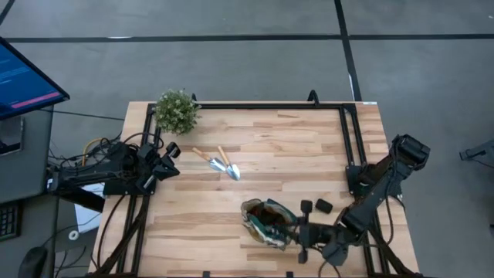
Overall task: Pick & Place Garden tools in Gardening bag
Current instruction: Put the green shear scissors into the yellow gardening bag
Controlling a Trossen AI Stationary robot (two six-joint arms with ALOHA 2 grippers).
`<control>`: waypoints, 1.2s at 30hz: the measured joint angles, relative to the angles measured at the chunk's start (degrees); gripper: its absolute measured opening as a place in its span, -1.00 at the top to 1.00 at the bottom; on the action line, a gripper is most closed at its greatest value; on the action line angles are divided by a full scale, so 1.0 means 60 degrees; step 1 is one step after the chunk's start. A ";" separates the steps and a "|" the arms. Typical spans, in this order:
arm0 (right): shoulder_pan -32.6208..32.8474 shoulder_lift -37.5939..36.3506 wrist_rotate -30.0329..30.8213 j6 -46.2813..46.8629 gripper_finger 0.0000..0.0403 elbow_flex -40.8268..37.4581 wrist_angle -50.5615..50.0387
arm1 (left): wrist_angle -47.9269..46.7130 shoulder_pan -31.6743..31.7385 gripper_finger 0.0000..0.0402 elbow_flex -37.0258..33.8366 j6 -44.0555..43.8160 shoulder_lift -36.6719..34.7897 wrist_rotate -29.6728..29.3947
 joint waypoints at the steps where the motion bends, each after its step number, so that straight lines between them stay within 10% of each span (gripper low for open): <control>1: -0.0039 0.0016 0.0293 0.0023 0.77 0.0000 0.0009 | 0.0002 0.0000 0.91 0.0000 0.0000 0.0000 0.0002; 11: 0.0396 -0.0023 0.3571 0.0436 0.77 -0.0004 -0.0698 | -0.0001 0.0000 0.91 0.0000 0.0000 0.0000 -0.0001; 36: 0.1538 0.1575 0.4739 0.5806 0.77 -0.0011 -0.1762 | 0.0000 0.0000 0.91 -0.0004 0.0000 0.0000 0.0002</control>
